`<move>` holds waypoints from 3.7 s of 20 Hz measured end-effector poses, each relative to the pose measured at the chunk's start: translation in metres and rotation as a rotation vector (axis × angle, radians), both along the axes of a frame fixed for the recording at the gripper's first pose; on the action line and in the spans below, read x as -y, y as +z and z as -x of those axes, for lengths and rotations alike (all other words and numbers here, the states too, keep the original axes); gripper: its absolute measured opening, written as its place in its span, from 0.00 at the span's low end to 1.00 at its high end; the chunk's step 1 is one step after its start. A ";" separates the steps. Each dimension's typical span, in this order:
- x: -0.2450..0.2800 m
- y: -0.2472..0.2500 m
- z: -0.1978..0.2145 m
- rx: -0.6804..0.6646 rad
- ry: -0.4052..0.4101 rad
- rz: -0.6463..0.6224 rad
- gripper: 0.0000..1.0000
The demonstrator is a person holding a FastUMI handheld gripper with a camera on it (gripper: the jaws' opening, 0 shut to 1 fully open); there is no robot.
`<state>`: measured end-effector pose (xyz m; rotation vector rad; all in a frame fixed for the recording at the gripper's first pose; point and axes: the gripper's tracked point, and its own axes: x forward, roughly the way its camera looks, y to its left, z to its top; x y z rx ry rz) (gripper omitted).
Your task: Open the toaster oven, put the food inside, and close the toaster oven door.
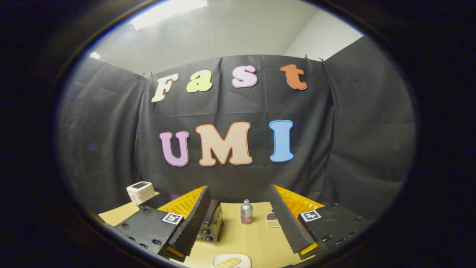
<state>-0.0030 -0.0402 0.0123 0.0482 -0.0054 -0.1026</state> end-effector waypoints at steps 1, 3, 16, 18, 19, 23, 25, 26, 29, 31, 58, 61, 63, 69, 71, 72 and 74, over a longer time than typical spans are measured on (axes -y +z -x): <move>0.002 -0.001 0.000 -0.003 -0.003 -0.002 0.98; 0.006 -0.003 -0.002 -0.004 -0.011 -0.008 0.98; -0.083 -0.057 -0.031 -0.038 0.129 -0.049 0.98; -0.109 -0.068 -0.037 -0.036 0.177 -0.067 0.98; -0.122 -0.074 -0.040 -0.037 0.198 -0.076 0.98; -0.173 -0.100 -0.047 -0.009 0.249 -0.104 0.98; -0.195 -0.125 -0.055 -0.004 0.243 -0.099 0.98; -0.204 -0.138 -0.060 -0.007 0.233 -0.092 0.98; -0.239 -0.170 -0.076 -0.006 0.229 -0.069 0.98; -0.262 -0.182 -0.086 0.004 0.248 -0.058 0.98; -0.297 -0.253 -0.104 0.138 0.127 -0.041 0.99; -0.299 -0.258 -0.085 0.136 0.128 -0.030 0.99; -0.299 -0.262 -0.075 0.126 0.128 -0.027 0.99; -0.301 -0.282 -0.042 0.054 0.141 -0.029 0.99; -0.301 -0.289 -0.034 0.030 0.143 -0.029 0.99; -0.301 -0.293 -0.031 0.018 0.142 -0.030 0.99; -0.302 -0.299 -0.023 -0.007 0.143 -0.030 0.99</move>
